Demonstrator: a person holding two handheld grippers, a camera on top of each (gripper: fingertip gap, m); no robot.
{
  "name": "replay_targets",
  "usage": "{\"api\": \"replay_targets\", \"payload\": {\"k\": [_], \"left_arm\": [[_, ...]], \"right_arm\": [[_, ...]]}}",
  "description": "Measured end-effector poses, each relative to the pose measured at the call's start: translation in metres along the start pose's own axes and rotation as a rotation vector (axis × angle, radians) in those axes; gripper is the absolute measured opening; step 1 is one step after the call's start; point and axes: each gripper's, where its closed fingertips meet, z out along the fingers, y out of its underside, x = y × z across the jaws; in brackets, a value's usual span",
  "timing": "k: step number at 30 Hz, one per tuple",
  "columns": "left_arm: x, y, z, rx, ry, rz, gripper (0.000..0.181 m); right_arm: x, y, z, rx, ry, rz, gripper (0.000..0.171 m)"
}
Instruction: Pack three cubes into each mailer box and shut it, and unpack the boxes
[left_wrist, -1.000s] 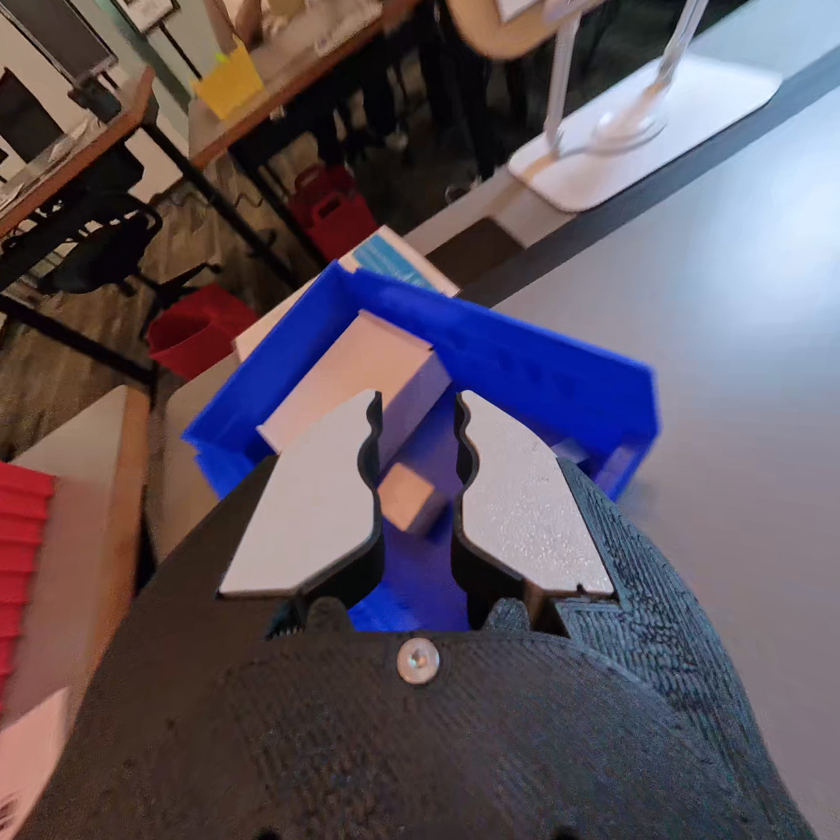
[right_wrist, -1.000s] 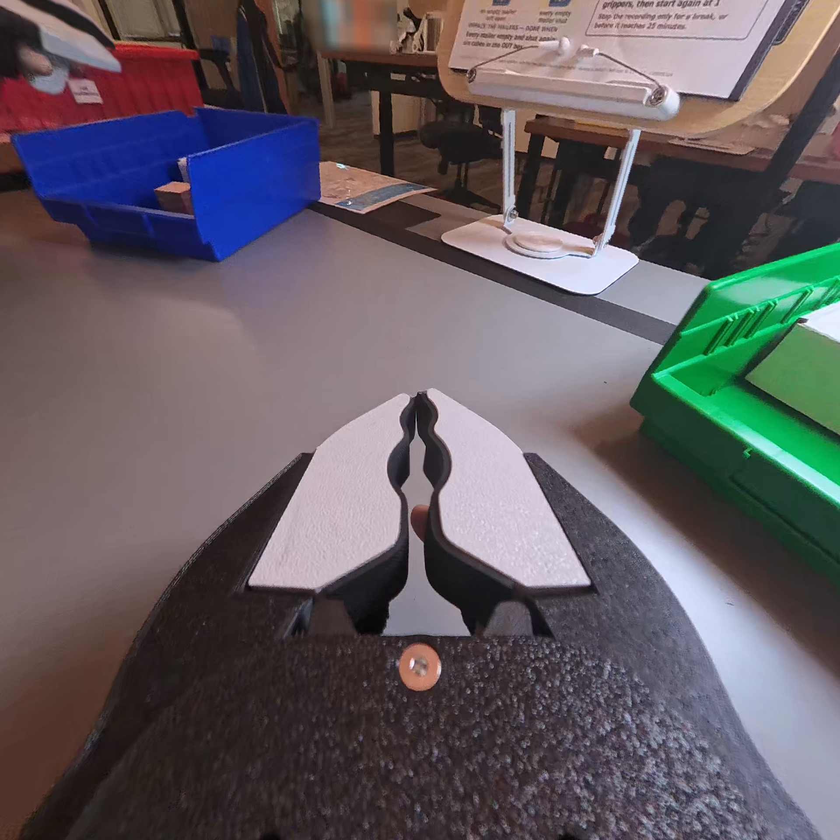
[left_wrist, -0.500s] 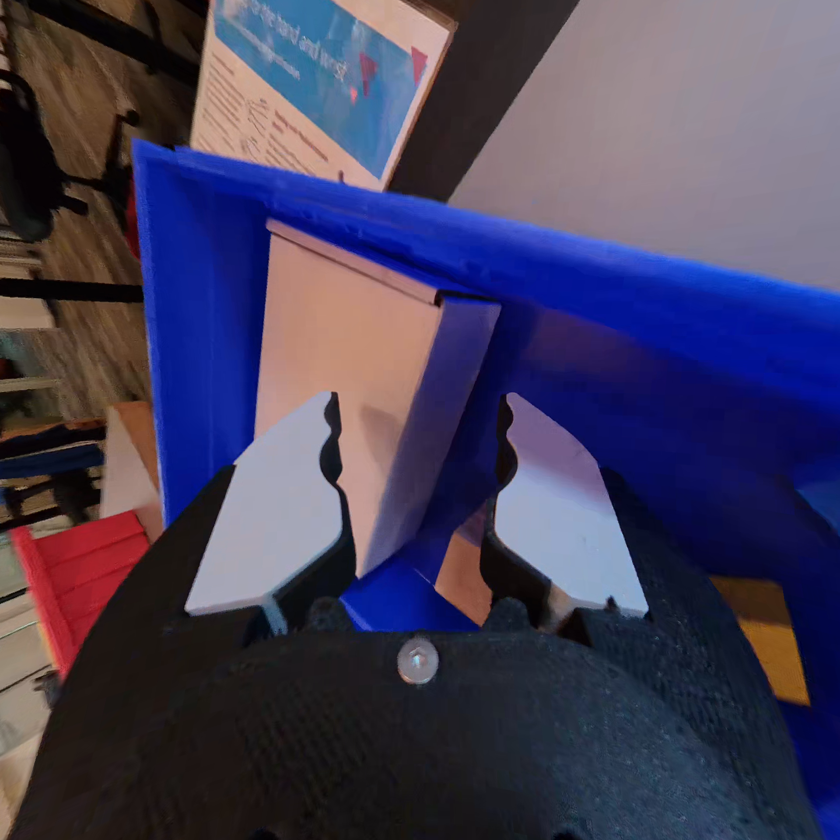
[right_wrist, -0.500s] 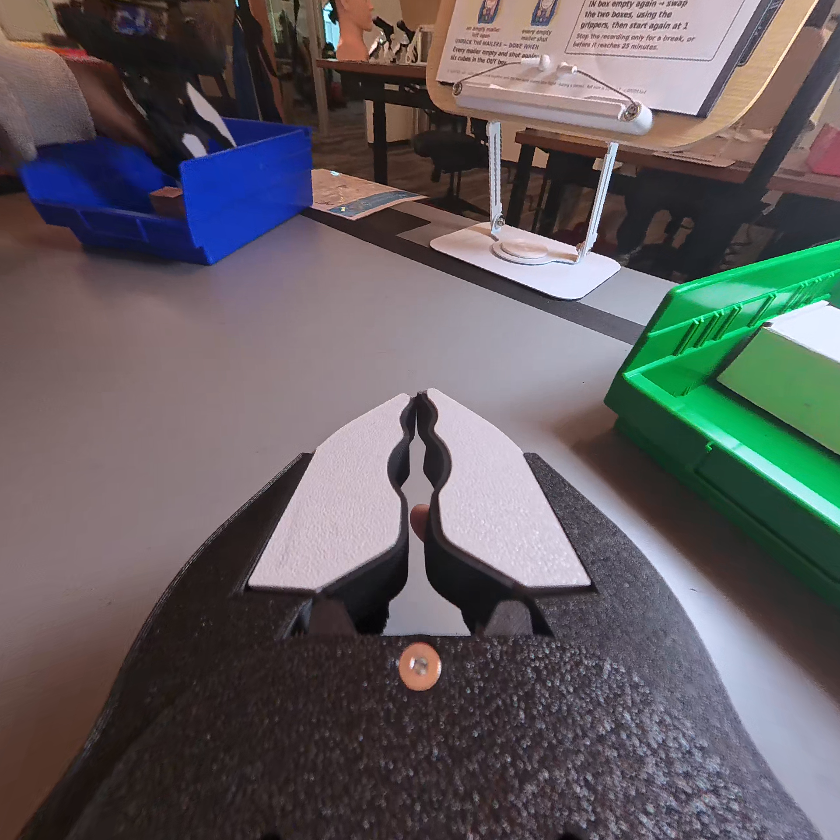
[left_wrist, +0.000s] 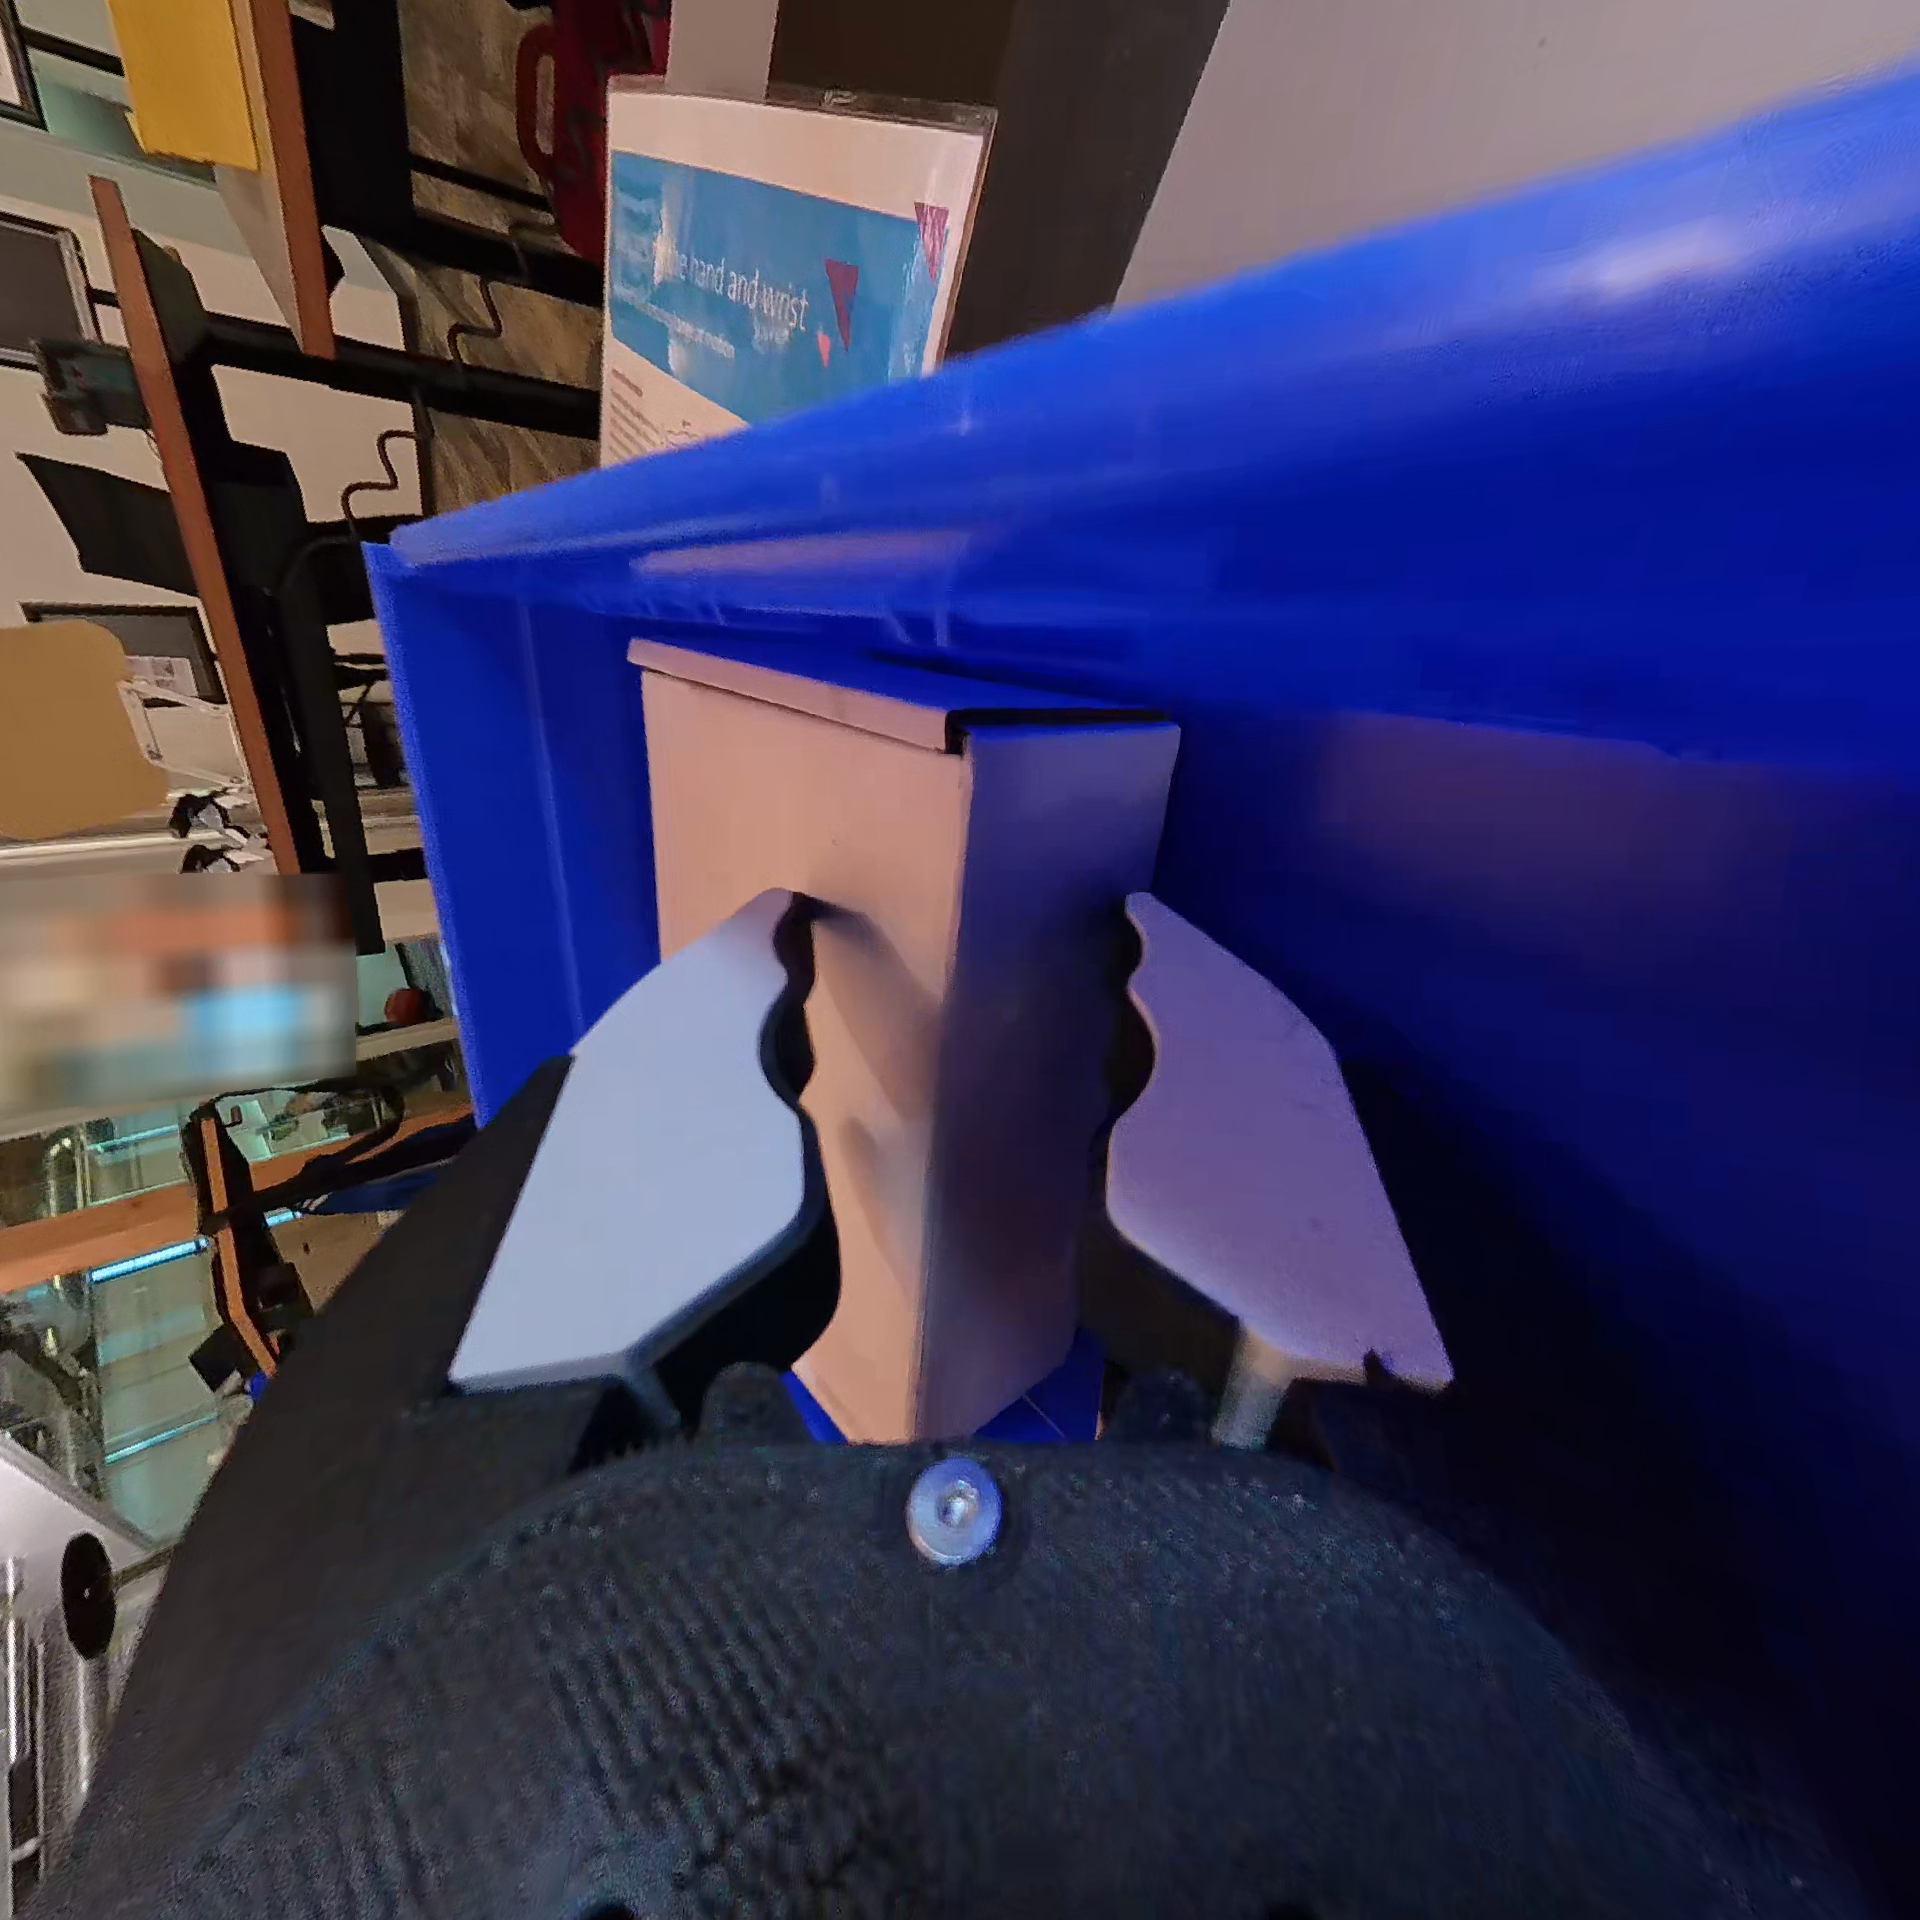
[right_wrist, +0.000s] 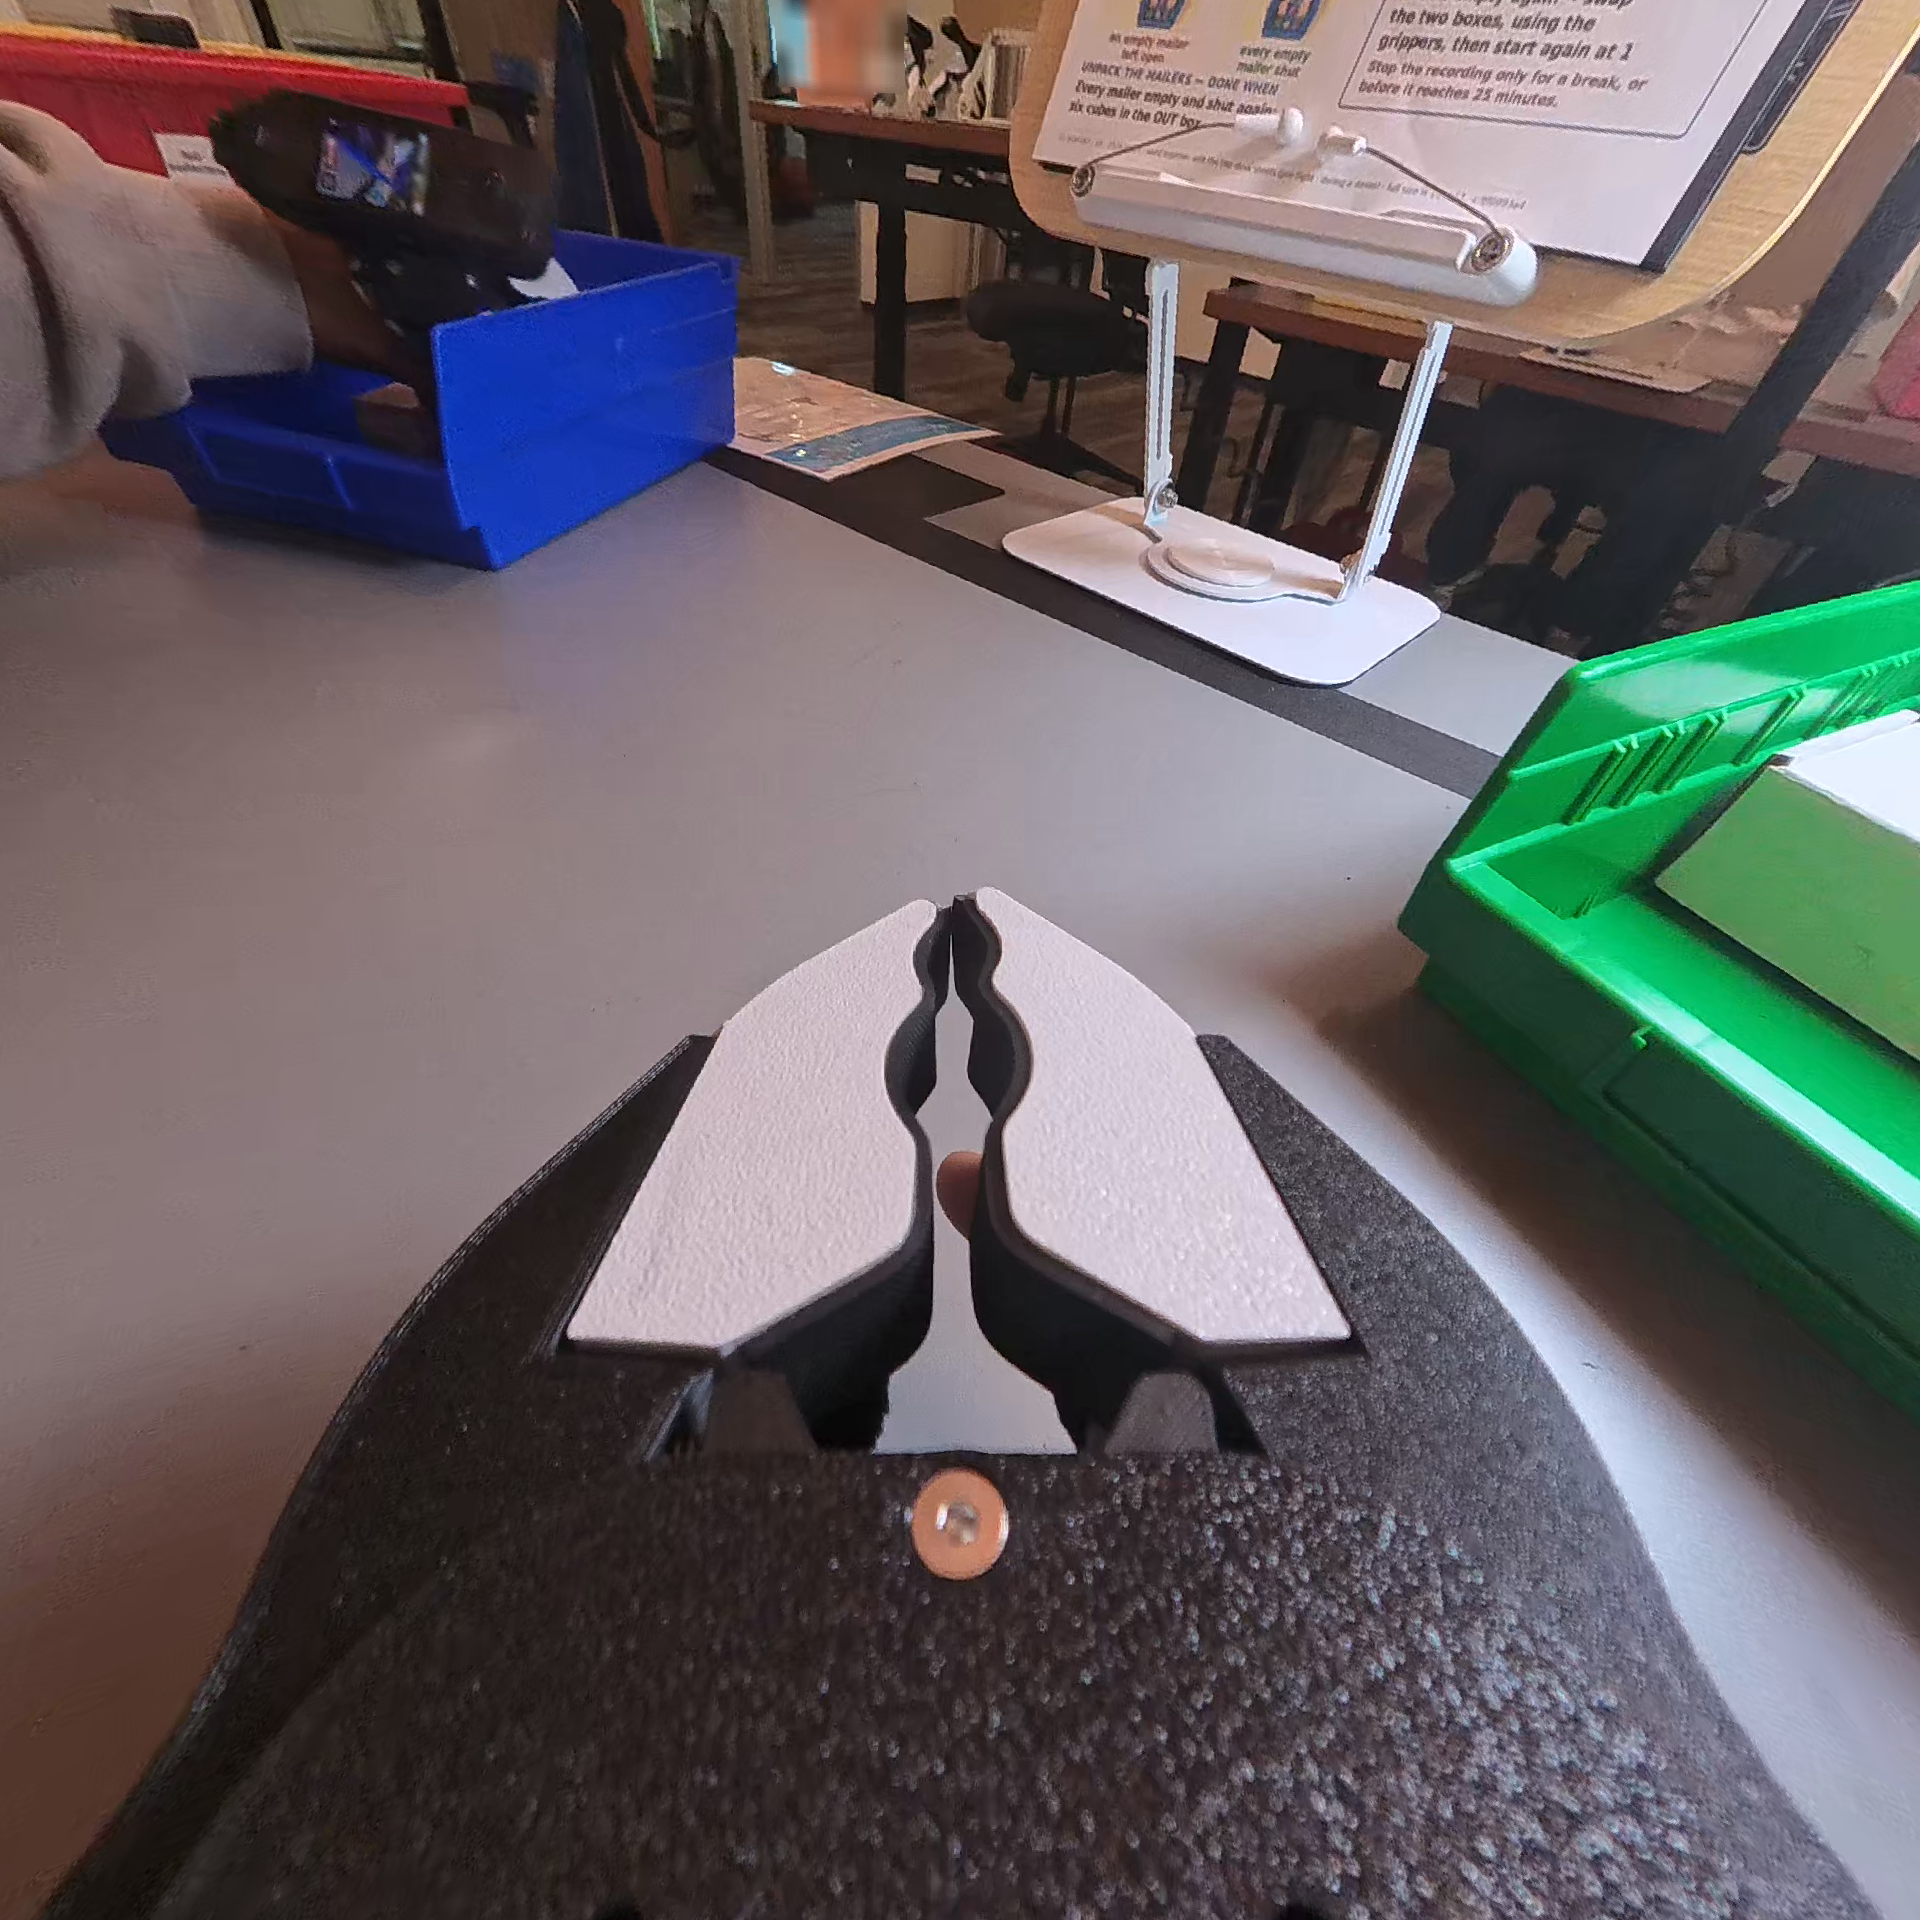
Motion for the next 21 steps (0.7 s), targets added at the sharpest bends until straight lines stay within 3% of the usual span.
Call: {"api": "replay_targets", "payload": {"k": [10,17,21], "left_arm": [[-0.011,-0.008,-0.03,0.115,0.009,0.017,0.0],[-0.025,-0.007,-0.039,0.152,0.057,-0.132,0.0],[-0.043,0.005,-0.036,0.135,0.156,-0.332,0.034]], "right_arm": [[-0.003,0.003,0.002,-0.013,-0.01,-0.003,0.0],[-0.003,0.004,0.002,-0.016,-0.012,-0.007,0.0],[-0.004,0.005,0.003,-0.021,-0.017,0.0,0.0]]}}
